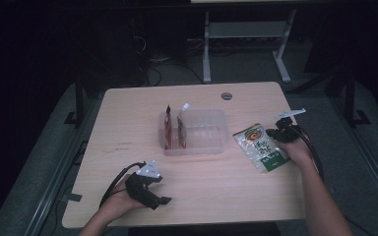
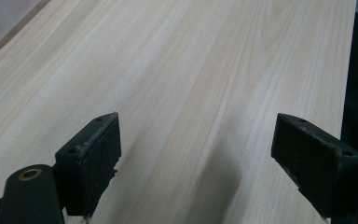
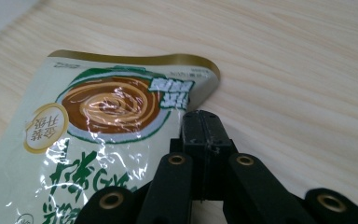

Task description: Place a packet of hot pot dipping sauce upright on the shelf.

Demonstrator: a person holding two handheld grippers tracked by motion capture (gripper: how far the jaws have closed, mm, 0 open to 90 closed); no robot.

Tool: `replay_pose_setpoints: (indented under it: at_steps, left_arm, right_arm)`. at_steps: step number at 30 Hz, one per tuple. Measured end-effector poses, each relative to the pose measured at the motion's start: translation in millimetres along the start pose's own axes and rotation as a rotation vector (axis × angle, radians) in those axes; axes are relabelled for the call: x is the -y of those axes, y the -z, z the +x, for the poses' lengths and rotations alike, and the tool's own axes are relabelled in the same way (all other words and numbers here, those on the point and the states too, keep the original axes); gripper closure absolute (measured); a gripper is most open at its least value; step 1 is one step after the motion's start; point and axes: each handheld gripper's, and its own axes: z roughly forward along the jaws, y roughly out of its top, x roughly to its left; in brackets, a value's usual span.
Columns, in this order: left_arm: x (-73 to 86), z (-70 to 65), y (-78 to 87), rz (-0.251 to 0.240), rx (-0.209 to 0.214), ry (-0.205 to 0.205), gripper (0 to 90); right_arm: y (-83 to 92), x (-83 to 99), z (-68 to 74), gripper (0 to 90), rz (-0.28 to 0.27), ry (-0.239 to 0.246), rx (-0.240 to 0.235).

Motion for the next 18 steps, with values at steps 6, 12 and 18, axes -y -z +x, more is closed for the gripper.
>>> replay_pose_setpoints:
  at_steps: [6, 12, 18]
  left_arm:
    - [-0.7, 0.9, -1.3, 0.001, 0.005, 0.004, 15.5]
    - [-1.2, 1.7, -2.2, 0.004, 0.009, -0.002, 15.5]
    - [-2.3, -0.8, -1.9, 0.007, 0.012, -0.013, 15.5]
  right_arm:
    - [-10.9, -7.6, 2.2, 90.0, -0.024, -0.015, -0.026]
    - [-15.0, -11.6, 9.9, 90.0, -0.018, 0.014, -0.097]
    - [-15.2, -13.0, 22.7, 90.0, -0.002, 0.049, -0.148]
